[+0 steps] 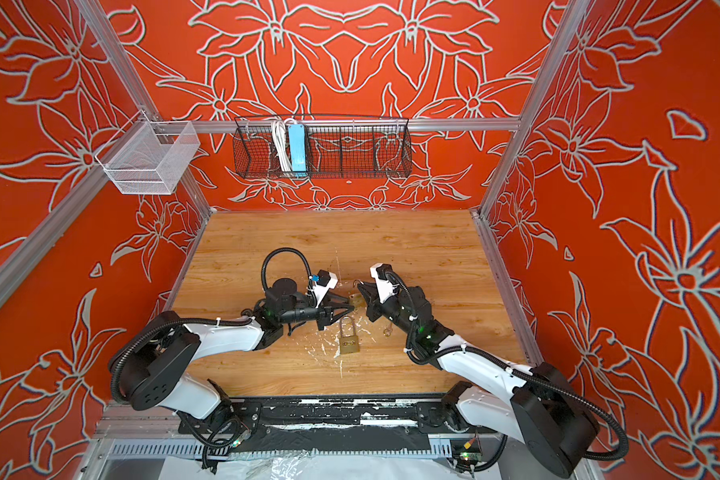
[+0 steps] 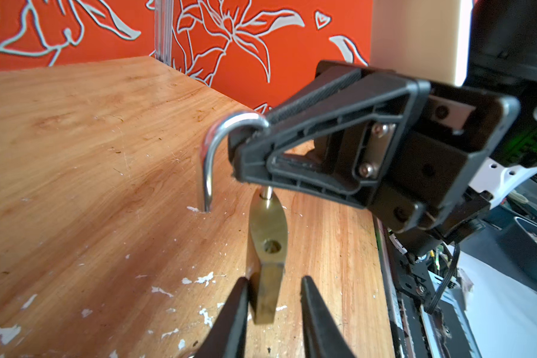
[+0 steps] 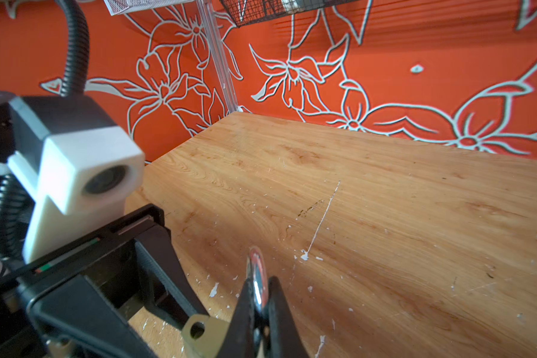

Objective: Unlock with the key

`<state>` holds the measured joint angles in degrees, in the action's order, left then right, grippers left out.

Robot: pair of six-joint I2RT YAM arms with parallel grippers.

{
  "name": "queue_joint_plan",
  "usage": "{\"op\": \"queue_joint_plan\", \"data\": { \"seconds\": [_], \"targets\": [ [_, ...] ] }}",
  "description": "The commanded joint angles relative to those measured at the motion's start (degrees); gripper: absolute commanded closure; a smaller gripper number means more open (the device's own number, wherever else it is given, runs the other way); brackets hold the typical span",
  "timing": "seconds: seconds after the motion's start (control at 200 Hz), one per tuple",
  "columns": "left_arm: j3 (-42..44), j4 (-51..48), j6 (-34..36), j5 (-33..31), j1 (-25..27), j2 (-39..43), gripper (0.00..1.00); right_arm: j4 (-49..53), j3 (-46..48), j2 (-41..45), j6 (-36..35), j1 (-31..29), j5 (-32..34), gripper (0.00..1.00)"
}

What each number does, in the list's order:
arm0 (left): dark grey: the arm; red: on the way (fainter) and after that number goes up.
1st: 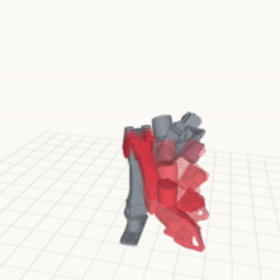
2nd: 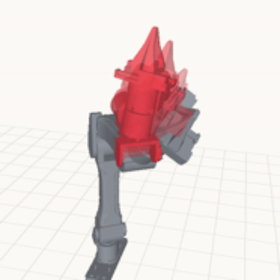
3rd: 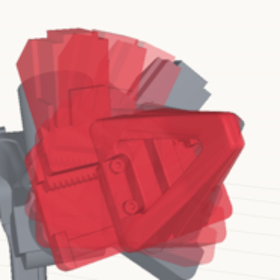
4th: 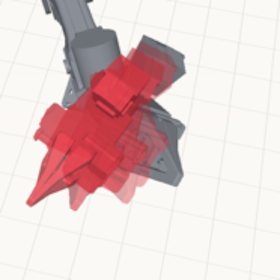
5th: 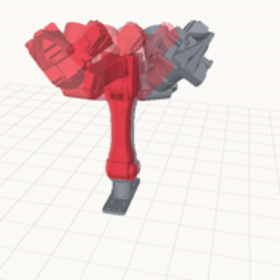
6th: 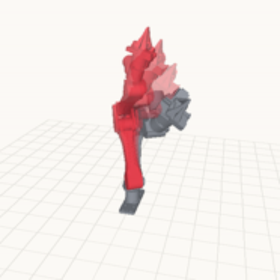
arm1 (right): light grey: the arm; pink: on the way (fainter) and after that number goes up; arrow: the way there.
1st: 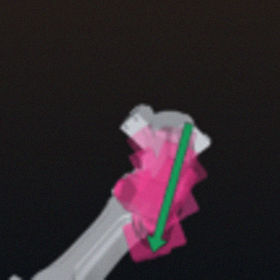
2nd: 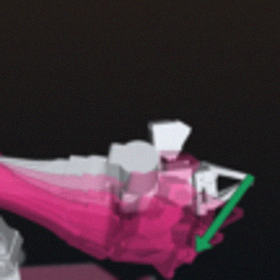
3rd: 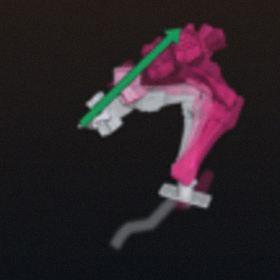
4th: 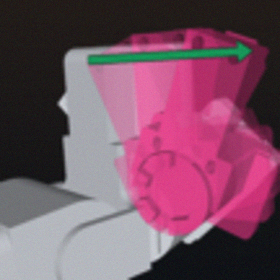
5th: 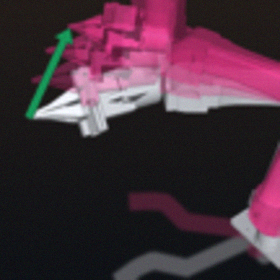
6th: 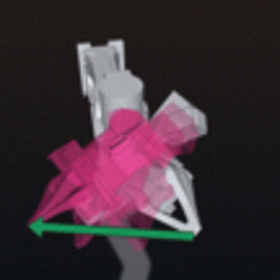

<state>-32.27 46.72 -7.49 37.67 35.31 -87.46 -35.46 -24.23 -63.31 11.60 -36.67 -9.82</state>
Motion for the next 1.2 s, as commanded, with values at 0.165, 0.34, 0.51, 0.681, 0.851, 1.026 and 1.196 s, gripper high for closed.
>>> {"op": "queue_joint_plan", "data": {
  "seconds": [0.165, 0.34, 0.51, 0.681, 0.851, 1.026, 1.196],
  "targets": [
    [-0.54, 3.72, -1.72, 0.62, 0.00, -2.23, 0.65, -3.82, -0.11, 0.05, 0.27, 0.26, 0.56, 1.00],
    [1.65, 11.56, -4.32, -4.92, 0.93, -4.23, 0.63, -3.96, -0.55, -1.06, 0.84, 0.28, -0.18, 1.00],
    [2.40, 15.91, -4.74, -8.10, 2.53, -6.21, 0.67, -3.34, -1.17, -2.38, 1.34, 0.26, 0.59, 1.00],
    [2.30, 17.25, -4.29, -9.36, 3.88, -7.26, 0.67, -3.08, -1.69, -3.47, 1.83, 0.28, 0.59, 1.00],
    [2.80, 19.22, -3.72, -10.73, 4.68, -7.98, 0.87, -2.95, -1.94, -4.37, 2.12, 0.27, 1.01, 1.00],
    [2.74, 16.83, -2.78, -13.54, 4.70, -7.32, 1.00, -2.35, -1.54, -3.36, 2.20, 0.28, 3.88, 1.00],
    [1.19, 6.92, -1.53, -18.49, 4.72, -3.60, 1.00, -0.98, -1.17, -2.01, 2.26, 0.27, 7.45, 0.72]
  ]
}}
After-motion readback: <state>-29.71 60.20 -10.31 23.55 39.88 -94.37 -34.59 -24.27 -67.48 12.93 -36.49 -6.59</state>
